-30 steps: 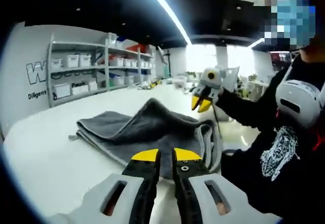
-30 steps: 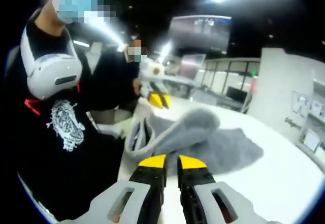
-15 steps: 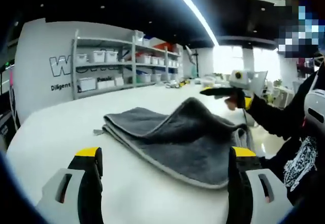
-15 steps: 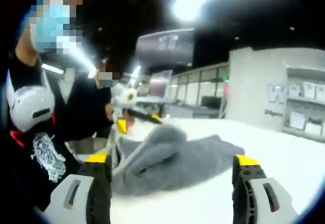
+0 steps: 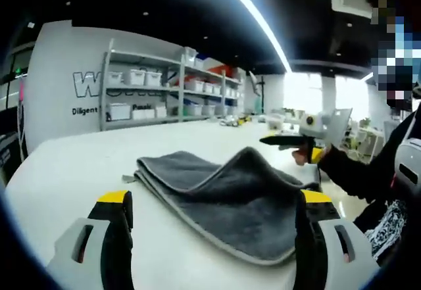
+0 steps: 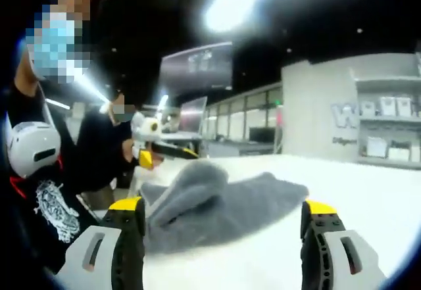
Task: Open the folded towel by lifting each exposed corner and separating the folded layers until the towel lies flat within the target outline without major curled edges
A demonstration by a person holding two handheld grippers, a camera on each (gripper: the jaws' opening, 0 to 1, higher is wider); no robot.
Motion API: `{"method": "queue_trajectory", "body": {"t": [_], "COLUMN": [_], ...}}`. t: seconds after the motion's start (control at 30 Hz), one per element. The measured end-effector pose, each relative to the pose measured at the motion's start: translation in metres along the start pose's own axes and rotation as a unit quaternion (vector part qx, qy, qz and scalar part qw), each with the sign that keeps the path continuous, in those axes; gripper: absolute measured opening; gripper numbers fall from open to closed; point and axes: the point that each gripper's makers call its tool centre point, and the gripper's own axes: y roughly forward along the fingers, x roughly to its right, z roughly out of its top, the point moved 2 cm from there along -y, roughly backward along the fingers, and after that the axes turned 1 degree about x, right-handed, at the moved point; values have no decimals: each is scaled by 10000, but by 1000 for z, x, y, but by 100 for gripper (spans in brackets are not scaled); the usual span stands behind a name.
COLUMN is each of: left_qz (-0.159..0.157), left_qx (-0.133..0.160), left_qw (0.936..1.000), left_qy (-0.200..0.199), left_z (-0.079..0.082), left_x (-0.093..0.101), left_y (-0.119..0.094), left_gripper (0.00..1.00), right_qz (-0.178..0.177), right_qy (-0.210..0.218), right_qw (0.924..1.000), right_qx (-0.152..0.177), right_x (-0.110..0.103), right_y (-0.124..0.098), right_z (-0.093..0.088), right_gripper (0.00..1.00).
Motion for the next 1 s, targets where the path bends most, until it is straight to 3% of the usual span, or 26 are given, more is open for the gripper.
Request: {"method": "queue_trajectory", "body": {"t": [0.23,0.27,0.33,0.4,0.47,0.6,0.7,0.93,1.0], "left_qz": [-110,-237,-545,-657,-471,-554,-413,-424,-508], "left_qx": [-54,142,242,171,-36,-104,-256,-362,-373], "left_qw": [9999,9996,9978,9976,9986,9983,9983,9984,9980], "left_qy": [110,-35,-296,-137,259,153,313,-24,-81], "left_z": [10,18,24,27,25,26,22,15,12], "left_x": [28,37,57,73,73,81,78,74,76], "left_y": [9,12,17,22,26,32,37,50,52], "left_gripper": [100,100,100,100,100,98,97,87,77], "right_qz": [-98,-86,-81,-108,-121,-100,-89,14,14], "right_qy": [24,14,11,6,-11,12,-10,-75,-134], "right_qw": [9999,10000,10000,9999,9999,9999,9999,10000,9999], "right_qx": [19,8,-14,-3,27,86,64,27,25], "right_x": [3,3,2,2,3,1,0,-5,-5], "right_y": [-3,-3,-2,-1,-2,-4,-5,-5,-5], "right_z": [0,-1,-2,-3,-2,1,1,-1,-1], "right_gripper": [100,100,100,100,100,100,100,100,100]}}
